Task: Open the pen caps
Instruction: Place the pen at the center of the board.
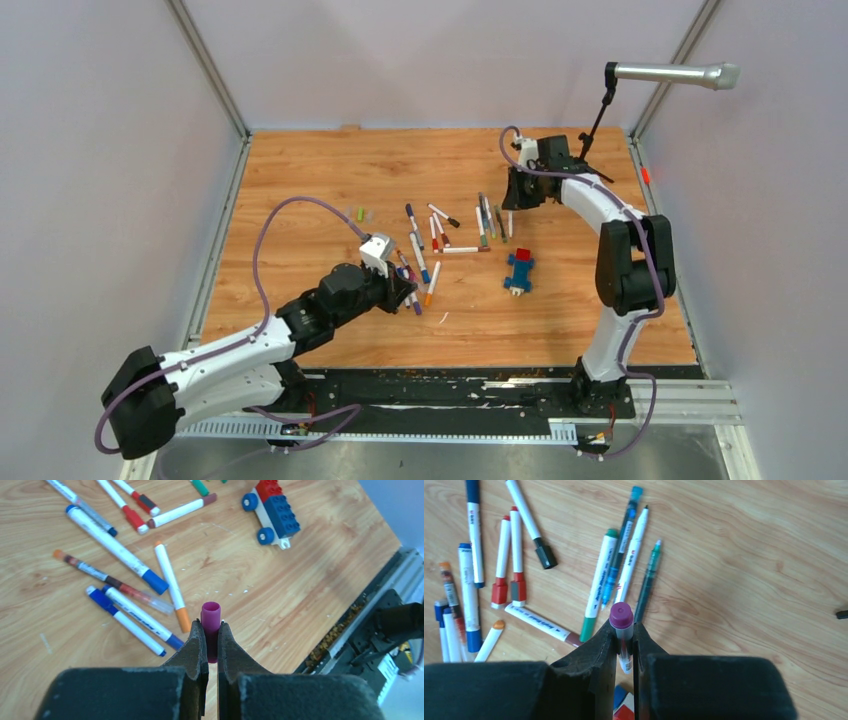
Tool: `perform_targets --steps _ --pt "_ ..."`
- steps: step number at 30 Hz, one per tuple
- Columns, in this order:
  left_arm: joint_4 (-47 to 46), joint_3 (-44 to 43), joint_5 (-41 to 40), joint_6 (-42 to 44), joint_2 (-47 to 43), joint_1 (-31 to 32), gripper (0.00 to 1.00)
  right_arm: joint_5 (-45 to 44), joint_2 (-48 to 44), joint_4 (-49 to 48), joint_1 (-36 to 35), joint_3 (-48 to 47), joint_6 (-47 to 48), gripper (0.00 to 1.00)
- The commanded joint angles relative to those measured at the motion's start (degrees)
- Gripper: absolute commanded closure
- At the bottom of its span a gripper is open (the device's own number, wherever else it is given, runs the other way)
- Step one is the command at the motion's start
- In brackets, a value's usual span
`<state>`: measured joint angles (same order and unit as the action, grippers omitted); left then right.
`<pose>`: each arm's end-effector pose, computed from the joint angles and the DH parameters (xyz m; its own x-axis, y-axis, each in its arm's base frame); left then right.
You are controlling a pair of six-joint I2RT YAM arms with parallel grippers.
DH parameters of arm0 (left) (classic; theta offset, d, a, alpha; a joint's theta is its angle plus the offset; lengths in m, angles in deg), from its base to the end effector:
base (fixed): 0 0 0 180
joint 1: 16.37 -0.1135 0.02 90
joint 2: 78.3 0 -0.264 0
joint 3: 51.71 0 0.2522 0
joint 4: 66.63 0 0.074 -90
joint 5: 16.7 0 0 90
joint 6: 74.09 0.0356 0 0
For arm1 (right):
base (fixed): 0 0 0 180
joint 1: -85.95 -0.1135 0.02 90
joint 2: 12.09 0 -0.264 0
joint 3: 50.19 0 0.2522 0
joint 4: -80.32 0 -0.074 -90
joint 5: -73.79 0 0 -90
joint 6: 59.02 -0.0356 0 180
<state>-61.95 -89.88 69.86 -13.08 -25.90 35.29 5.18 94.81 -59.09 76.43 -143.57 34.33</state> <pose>0.1301 -0.1610 0.2252 -0.5382 -0.0993 -0.8369 0.5566 0.7038 -0.4415 0.3970 0.0798 0.2203 -0.7763 -0.1854 -0.6025 -0.4109 0.8736 0.2607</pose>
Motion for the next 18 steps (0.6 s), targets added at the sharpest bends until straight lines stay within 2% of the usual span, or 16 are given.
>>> perform_targets --steps 1,18 --pt "3.06 -0.83 -5.48 1.68 -1.98 -0.42 1.00 -2.32 2.60 2.25 1.27 -4.99 1.69 0.89" --pt "4.24 -0.82 -7.80 1.74 -2.32 -0.52 1.00 0.57 12.37 7.55 1.70 -11.62 2.03 0.75"
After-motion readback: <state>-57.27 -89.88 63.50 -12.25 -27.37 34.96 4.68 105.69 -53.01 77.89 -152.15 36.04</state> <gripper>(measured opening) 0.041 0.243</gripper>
